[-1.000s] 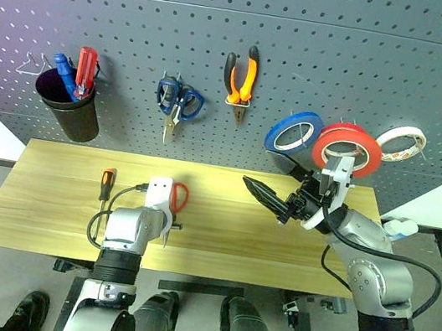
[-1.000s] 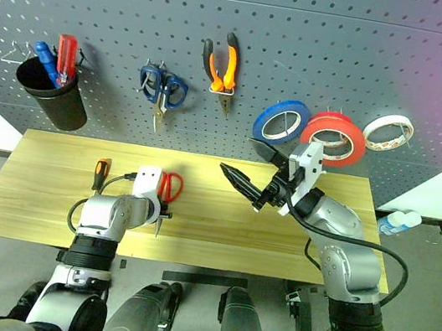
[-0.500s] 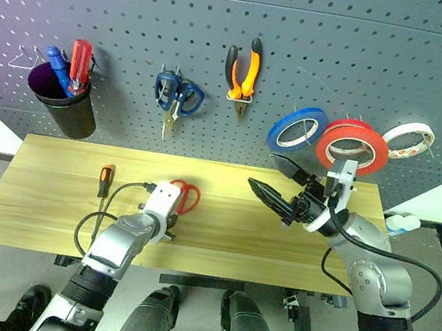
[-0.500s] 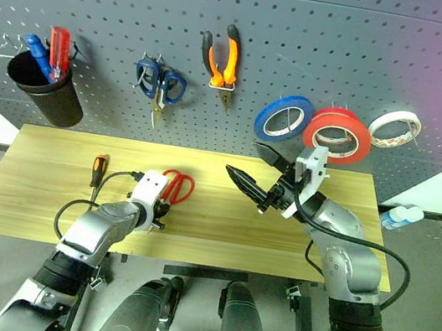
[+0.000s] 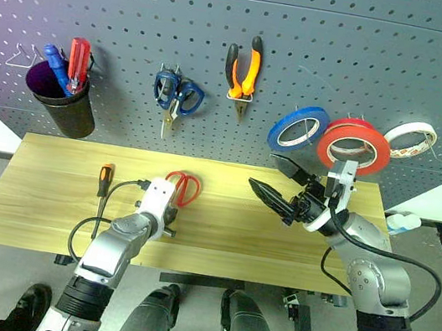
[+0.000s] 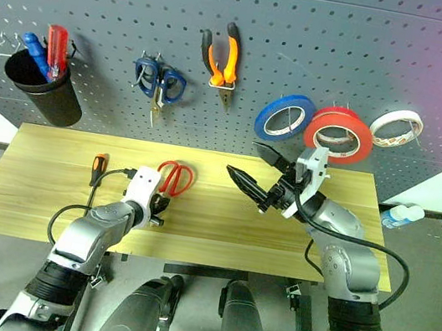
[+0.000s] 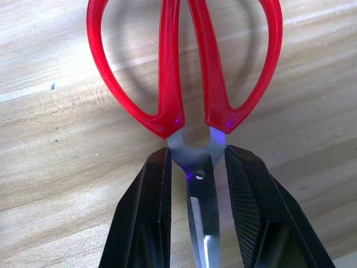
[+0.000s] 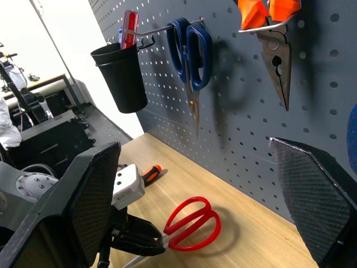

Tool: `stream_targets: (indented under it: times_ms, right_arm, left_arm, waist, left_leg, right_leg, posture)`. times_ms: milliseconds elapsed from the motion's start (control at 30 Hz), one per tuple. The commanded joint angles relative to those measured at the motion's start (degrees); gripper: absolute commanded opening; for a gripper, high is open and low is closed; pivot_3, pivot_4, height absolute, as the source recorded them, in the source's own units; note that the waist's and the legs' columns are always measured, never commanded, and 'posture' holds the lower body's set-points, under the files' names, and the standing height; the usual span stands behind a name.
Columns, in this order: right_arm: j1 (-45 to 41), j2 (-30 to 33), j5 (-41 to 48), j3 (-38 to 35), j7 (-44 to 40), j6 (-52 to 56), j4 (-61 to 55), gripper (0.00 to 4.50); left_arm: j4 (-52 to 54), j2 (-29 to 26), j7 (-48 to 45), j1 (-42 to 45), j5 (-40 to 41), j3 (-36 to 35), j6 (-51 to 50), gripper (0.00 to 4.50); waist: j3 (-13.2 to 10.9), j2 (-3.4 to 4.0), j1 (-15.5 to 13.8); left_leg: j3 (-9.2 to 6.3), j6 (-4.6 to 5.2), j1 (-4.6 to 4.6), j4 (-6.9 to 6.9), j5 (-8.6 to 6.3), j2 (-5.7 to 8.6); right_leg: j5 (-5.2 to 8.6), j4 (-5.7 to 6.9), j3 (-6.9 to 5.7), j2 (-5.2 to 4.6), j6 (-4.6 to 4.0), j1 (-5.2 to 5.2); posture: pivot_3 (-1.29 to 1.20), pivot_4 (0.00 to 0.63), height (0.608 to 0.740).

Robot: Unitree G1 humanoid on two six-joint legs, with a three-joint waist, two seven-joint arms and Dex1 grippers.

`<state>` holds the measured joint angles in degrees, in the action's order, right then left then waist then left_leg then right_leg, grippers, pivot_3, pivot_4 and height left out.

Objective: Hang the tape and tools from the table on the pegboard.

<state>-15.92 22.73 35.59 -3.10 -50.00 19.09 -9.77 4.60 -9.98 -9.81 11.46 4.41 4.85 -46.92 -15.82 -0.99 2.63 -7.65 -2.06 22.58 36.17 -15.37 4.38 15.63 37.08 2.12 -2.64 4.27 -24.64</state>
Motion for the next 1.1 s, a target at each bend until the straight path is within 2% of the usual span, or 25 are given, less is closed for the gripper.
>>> stream_targets:
  times_ms: [33,167,333,633,1000,1100]
  right_arm:
    - [-0.03,-0.34,0.37,-0.38,-0.54,-1.03,-1.03,4.5]
    - [-0.05,-0.02,0.77,-1.56,-1.05,-1.42,0.02,4.5]
    - [1.55,1.42,4.73,-2.74,-6.18,0.15,-0.15,4.5]
    - [4.72,3.61,2.17,-4.7,-15.98,-9.41,6.24,4.5]
    - [5.34,3.71,9.96,-7.7,-23.37,-4.9,8.23,4.5]
    - [4.63,3.67,11.98,-8.95,-24.58,-3.75,8.96,4.5]
  left_arm:
    - [3.7,-1.85,-2.11,-0.6,0.23,-0.06,2.41,1.07]
    - [6.9,-6.01,-5.01,-3.04,-0.82,0.41,8.0,1.07]
    - [10.98,-9.59,-9.48,-8.29,0.24,-0.28,15.69,1.07]
    - [12.71,-10.09,-10.06,-13.81,-0.67,-2.83,32.13,1.07]
    - [13.52,-10.98,-11.39,-21.61,-1.55,-6.38,54.88,1.07]
    - [14.24,-11.0,-10.57,-21.88,-2.85,-7.05,57.95,1.07]
  waist:
    - [0.0,0.0,-0.01]
    - [0.0,0.0,0.03]
    - [0.0,0.01,-0.05]
    - [-0.01,0.02,0.0]
    - [-0.01,0.02,-0.14]
    - [-0.01,0.02,-0.17]
  left_leg:
    - [0.0,0.0,0.0,0.01,0.0,0.0]
    - [0.0,0.0,-0.01,-0.01,0.0,0.0]
    - [0.01,0.0,0.0,-0.03,0.0,0.0]
    - [0.02,0.04,-0.01,0.02,-0.02,0.0]
    - [0.04,0.05,-0.04,0.05,-0.02,-0.01]
    - [0.04,0.05,-0.04,0.04,-0.02,-0.01]
  right_leg:
    - [0.0,0.0,0.0,0.0,0.0,0.0]
    - [0.0,0.0,0.0,0.0,-0.01,0.0]
    - [0.0,-0.04,0.02,-0.01,-0.01,0.0]
    - [-0.03,-0.03,0.03,-0.04,-0.06,0.03]
    - [-0.04,-0.04,0.05,-0.04,-0.08,0.07]
    - [-0.05,-0.04,0.04,-0.04,-0.08,0.07]
  posture:
    - [-0.11,0.287,0.74]
    - [-0.11,0.283,0.74]
    - [-0.11,0.281,0.74]
    - [-0.11,0.283,0.74]
    - [-0.09,0.275,0.74]
    - [-0.08,0.268,0.74]
